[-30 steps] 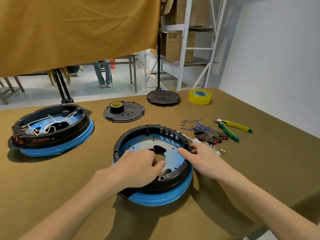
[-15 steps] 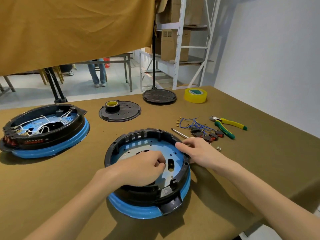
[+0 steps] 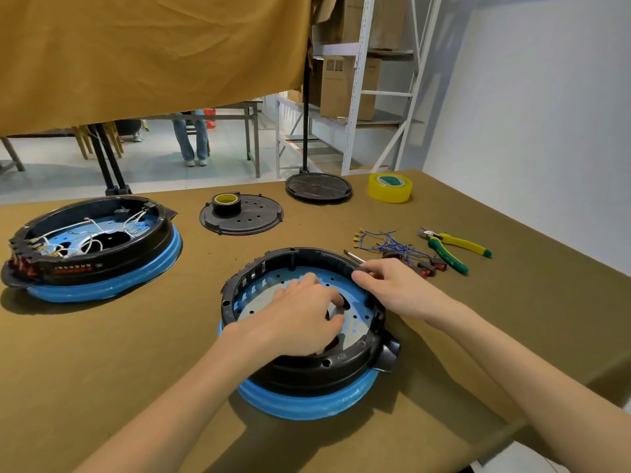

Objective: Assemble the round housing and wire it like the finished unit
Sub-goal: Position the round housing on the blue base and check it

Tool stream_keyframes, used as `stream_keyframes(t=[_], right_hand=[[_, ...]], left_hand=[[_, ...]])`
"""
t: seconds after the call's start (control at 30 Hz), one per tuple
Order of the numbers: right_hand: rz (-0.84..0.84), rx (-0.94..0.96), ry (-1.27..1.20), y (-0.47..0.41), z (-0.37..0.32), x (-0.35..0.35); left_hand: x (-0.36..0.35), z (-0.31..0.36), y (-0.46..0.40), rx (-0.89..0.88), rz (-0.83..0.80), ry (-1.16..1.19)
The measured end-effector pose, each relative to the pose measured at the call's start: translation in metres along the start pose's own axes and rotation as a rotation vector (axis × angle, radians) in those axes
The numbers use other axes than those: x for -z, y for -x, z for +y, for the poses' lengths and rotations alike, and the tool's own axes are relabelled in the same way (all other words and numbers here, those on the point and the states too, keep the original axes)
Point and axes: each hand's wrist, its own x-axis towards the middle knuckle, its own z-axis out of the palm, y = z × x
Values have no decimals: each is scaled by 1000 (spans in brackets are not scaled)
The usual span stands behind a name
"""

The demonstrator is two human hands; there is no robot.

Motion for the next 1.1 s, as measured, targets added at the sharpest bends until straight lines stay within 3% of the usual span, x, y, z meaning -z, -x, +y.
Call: stream_keyframes(t=[0.3,0.43,0.6,0.87,0.97,1.1], right_hand=[[-110,7,-67,-5,-12,10],[-100,-126,-223,-9,-9,6],[-107,-298,-464,-11,0,6],[-349,-471,-702,-7,2,24],[-292,-455,-654,-8,7,22],[-138,-347,-380,-11,17,22]], left_hand=[[2,6,-24,110,13,-78],[3,14,-43,238,-89,149],[11,18,-47,316,-102,346],[6,15,-44,366,-92,451],[-2,16,-42,374,-82,378],[-9,18,-46,363,-84,334]])
